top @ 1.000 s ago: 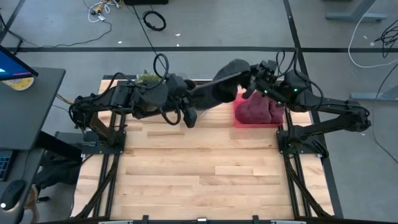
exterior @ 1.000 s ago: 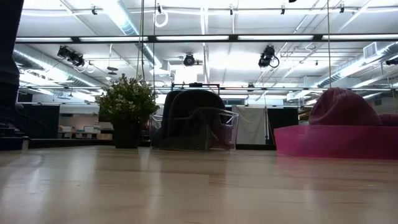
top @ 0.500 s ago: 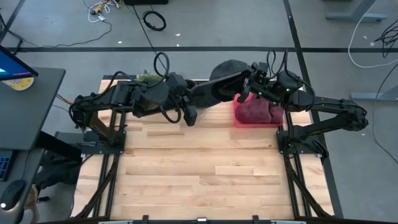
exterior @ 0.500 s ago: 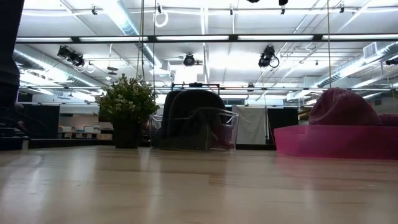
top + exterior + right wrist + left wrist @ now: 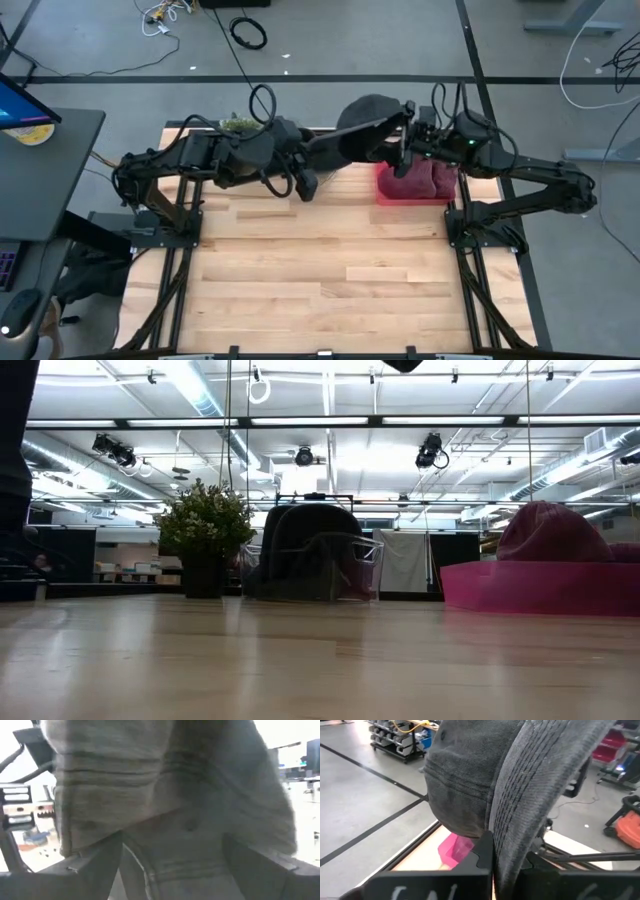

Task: Pick & Place hat
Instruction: Put the black cap into the transparent bin

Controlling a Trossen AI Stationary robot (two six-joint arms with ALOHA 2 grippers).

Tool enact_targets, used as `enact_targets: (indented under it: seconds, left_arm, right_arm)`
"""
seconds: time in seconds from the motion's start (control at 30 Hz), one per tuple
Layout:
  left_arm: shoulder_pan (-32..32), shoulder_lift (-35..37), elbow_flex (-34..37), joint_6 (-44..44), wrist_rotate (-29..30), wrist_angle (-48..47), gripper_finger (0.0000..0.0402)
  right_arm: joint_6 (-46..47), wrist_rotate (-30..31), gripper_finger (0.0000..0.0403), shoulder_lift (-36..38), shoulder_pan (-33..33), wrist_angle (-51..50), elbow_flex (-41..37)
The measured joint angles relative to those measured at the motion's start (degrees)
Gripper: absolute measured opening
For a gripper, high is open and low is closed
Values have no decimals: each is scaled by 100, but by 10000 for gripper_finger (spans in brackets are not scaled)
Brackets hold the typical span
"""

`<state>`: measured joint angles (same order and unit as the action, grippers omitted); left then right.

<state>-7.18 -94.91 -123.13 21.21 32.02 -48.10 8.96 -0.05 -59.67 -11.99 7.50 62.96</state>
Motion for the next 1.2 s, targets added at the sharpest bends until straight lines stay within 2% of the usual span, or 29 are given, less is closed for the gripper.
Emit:
enact_targets:
  seconds: [0.5, 0.7, 0.8, 0.93, 1.1, 1.2]
  left_arm:
    - [-11, 131, -6, 2, 134, -104, 11]
    - [27, 264, -2, 283, -169, -1022, 11]
    - [131, 293, -4, 402, -583, -1621, 11]
    - [409, 225, -4, 337, -1618, -2360, 11]
    - [792, -23, 2, -54, -1897, -3040, 11]
    - [1138, -173, -1, -431, -2520, -3057, 11]
  right_arm:
    - [-367, 1357, 290, 1099, 0, -1723, 0]
    - [-348, 1964, 276, 1491, 0, -2530, 0]
    - [-255, 2022, 270, 1627, 0, -2759, 0]
    - [-200, 2022, 264, 1660, 0, -2818, 0]
    - [-141, 2018, 257, 1601, 1, -2822, 0]
    - [-130, 2017, 253, 1554, 2, -2823, 0]
